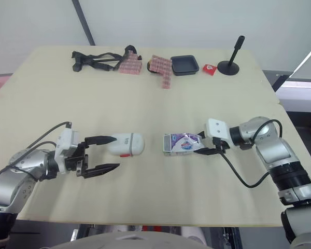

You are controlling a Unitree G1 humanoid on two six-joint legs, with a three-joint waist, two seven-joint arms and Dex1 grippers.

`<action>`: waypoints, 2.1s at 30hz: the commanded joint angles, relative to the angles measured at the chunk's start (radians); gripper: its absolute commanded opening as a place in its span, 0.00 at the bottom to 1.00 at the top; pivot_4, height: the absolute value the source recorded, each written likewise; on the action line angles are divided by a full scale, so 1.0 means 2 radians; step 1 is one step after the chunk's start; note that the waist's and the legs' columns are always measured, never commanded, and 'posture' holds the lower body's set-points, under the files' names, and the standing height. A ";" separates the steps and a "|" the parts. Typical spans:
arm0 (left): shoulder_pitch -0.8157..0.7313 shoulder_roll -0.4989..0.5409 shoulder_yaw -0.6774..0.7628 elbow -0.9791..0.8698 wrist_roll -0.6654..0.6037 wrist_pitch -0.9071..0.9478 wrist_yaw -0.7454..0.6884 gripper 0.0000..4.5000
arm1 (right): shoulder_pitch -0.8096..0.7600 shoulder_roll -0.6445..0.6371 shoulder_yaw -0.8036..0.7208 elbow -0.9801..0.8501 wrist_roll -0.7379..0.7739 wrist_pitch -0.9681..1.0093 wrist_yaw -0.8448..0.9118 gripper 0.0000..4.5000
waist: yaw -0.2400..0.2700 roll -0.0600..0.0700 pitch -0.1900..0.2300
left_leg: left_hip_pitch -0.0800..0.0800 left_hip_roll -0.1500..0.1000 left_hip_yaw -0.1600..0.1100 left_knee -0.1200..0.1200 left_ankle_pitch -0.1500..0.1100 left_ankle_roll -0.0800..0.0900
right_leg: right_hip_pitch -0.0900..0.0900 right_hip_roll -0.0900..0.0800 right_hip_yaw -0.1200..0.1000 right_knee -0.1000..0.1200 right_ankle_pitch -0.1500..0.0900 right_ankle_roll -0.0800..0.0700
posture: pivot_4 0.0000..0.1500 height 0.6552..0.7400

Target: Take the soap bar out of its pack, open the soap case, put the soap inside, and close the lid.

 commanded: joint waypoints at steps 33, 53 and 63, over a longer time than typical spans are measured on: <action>-0.006 0.006 -0.007 -0.007 0.006 -0.008 -0.003 1.00 | 0.039 -0.156 -0.110 -0.010 0.030 0.024 0.038 0.53 | 0.004 0.000 0.000 | 0.000 0.000 0.000 0.000 0.000 0.000 | 0.000 0.000 0.002 0.000 0.000 0.000 | 1.00 1.00; -0.004 0.010 -0.002 -0.014 -0.006 -0.005 -0.018 1.00 | 0.127 -0.003 -0.337 -0.071 0.113 0.318 -0.345 0.53 | 0.014 0.002 0.000 | 0.000 0.000 0.001 0.001 0.000 0.000 | 0.000 0.001 0.003 -0.001 0.000 0.000 | 1.00 1.00; -0.016 0.005 -0.009 -0.008 -0.003 -0.003 -0.013 1.00 | 0.112 0.168 -0.359 -0.194 0.088 0.422 -0.604 0.53 | 0.019 0.003 0.000 | 0.001 -0.001 0.003 -0.002 0.000 -0.001 | -0.002 0.000 0.003 -0.002 0.000 0.000 | 1.00 1.00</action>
